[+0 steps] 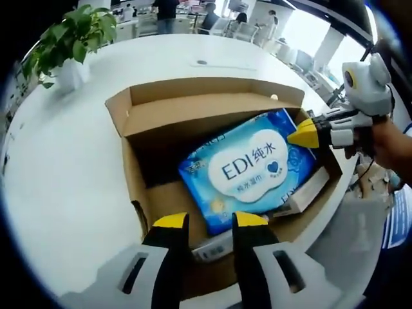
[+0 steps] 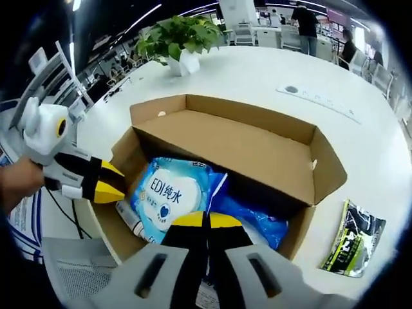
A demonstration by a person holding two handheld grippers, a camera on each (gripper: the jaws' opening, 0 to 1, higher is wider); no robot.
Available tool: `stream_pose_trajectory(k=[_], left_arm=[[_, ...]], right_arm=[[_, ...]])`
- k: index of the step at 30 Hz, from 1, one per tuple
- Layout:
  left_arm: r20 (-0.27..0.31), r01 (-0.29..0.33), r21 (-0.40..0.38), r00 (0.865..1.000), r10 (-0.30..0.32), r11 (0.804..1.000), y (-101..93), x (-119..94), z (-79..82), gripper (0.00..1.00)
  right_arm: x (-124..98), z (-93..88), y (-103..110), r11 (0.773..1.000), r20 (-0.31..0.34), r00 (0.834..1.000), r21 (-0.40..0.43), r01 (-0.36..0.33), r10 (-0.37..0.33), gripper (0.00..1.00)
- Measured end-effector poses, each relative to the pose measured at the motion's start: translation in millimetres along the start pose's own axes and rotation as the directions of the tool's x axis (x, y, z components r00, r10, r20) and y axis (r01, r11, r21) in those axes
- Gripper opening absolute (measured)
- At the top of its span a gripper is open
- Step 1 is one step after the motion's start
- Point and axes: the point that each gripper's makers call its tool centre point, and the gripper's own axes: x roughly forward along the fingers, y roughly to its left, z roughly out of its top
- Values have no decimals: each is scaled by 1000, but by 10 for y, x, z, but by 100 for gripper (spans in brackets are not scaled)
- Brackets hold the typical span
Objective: Operate the shoe box by opening the lid, removing the specified soft item, and placing it in the target area until the item is outside and the box remains undamaged.
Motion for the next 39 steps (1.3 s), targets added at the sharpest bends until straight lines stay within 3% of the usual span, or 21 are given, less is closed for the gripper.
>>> stream_pose_trajectory(k=[7,12,16,20,23,25,27,34,39], left_arm=[[-39,10,11,999,-10,1000,-59,163,9,26],[-60,-1,-3,998,1,1000,6,264,-30,24],[-50,15,-36,999,-16,999,-6,290,-5,22],[-37,60,-129,997,-65,990,-66,333,11,22],[-40,61,-138,997,-67,989,-74,333,6,22],[-40,89,-203,994,-99,975,-118,355,-4,21],[-40,81,-190,995,-90,978,-103,362,-5,20],[-56,78,-162,995,-88,984,-84,361,-21,2],[-60,70,-136,995,-79,988,-97,370,-9,0]], right_arm=[[6,-32,-51,1000,3,1000,6,8,-8,0],[21,-48,-73,1000,0,1000,9,9,-9,0],[29,-69,-89,1000,-7,1000,7,7,-7,0],[44,-105,-120,1000,-10,1000,13,5,-5,0],[52,-123,-126,1000,-12,1000,16,4,-4,0],[57,-131,-129,1000,-13,1000,17,3,-3,0],[65,-135,-133,1000,-11,1000,19,0,0,0],[72,-143,-145,1000,-11,1000,20,2,-2,0],[81,-141,-148,1000,-11,1000,18,3,-3,0]])
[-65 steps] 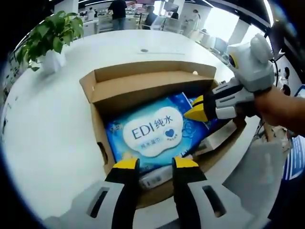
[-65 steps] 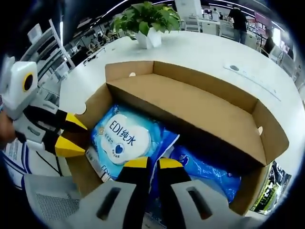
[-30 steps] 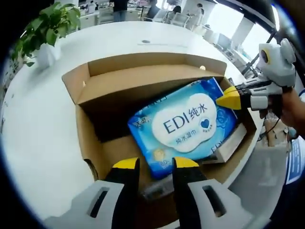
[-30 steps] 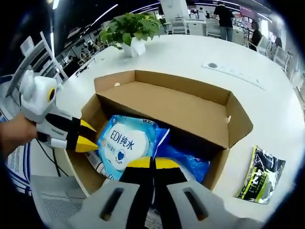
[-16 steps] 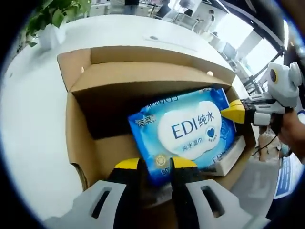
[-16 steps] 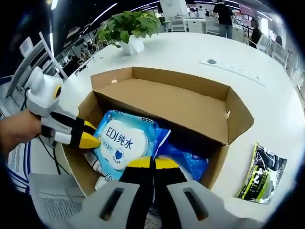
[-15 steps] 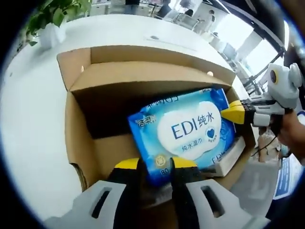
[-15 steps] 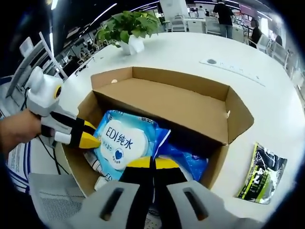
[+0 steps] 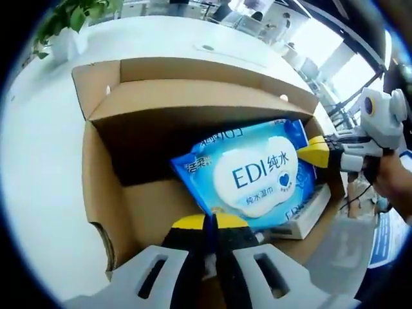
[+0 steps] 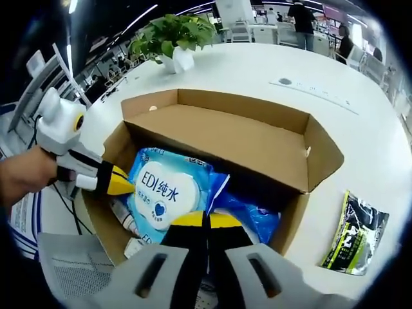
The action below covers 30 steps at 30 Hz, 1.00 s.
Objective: Operate the shoe box by opening the lid, removing the specified soft item, and placing it in the target area until the item is outside and the box remains undamaged.
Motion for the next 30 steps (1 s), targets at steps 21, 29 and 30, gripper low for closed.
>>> stream_pose_trajectory(k=[21,29,30], left_arm=[[33,-2,38,999,0,999,-53,-272,110,0],[70,-3,53,998,-1,999,-134,-479,213,0],[71,-3,56,997,-1,998,-145,-497,219,0]], right_arm=[[-90,68,49,1000,5,1000,-4,6,-6,0],[-234,180,86,1000,32,999,-5,6,-6,0],[-252,193,92,1000,35,999,-5,6,-6,0]])
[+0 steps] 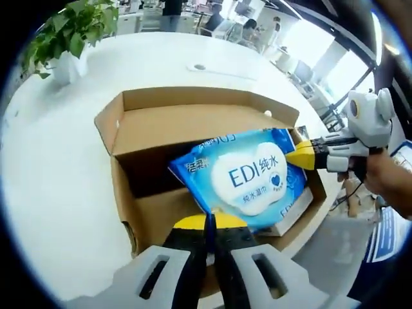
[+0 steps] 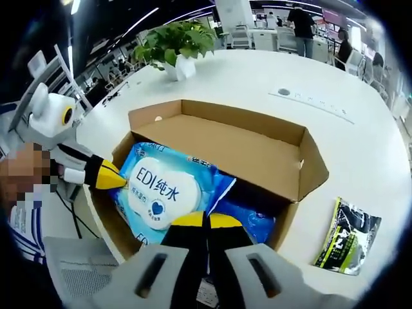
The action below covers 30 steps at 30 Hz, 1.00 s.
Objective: Operate the shoe box by opening the lid, removing the specified soft item, and placing it in the target area until the item is outside and the box remains undamaged.
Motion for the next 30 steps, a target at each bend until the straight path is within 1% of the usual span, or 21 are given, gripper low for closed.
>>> stream_pose_trajectory(k=[11,16,20,24,30], left_arm=[[43,9,28,999,-10,1000,-164,-239,183,0],[51,19,41,998,-21,999,-273,-302,236,0],[63,30,57,997,-34,998,-371,-346,312,0],[69,39,74,997,-45,996,-466,-372,387,0],[79,62,99,994,-69,993,-664,-369,498,0]], right_arm=[[-235,136,5,1000,39,999,10,10,-10,0],[-359,184,-29,1000,57,998,13,23,-24,0],[-475,217,-63,999,73,997,20,37,-38,0],[-581,233,-126,998,89,995,33,51,-54,0],[-752,244,-258,996,108,991,45,78,-82,0]])
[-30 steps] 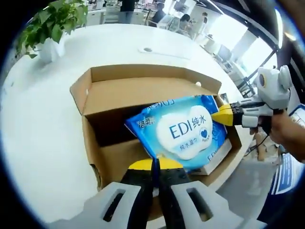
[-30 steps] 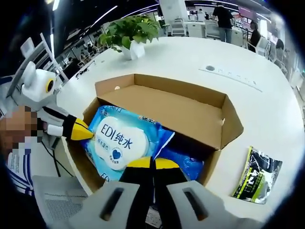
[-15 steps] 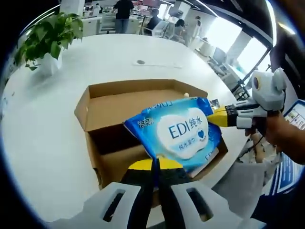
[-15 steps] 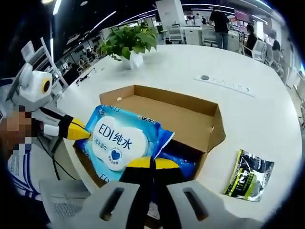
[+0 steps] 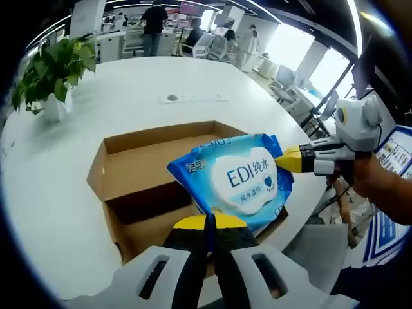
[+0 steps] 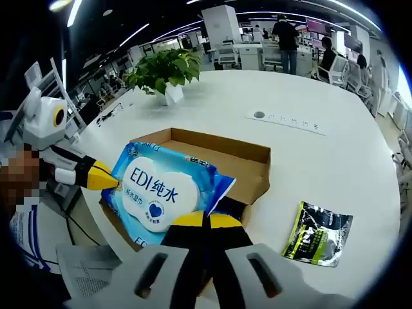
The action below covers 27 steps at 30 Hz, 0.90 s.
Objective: Operate the shoe box by opening the lid, removing the specified soft item, and placing it in the target area until the item is outside and the box remains undamaged.
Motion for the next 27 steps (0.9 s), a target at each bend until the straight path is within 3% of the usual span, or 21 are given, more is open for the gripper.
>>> stream_pose_trajectory(k=[16,27], left_arm=[[-1,50,59,999,-50,997,-467,206,214,0],[-24,90,104,996,-87,991,-837,477,321,0]], right_arm=[[-333,-32,-432,998,27,998,31,61,-61,0],[-545,-138,-840,992,31,993,62,109,-111,0]])
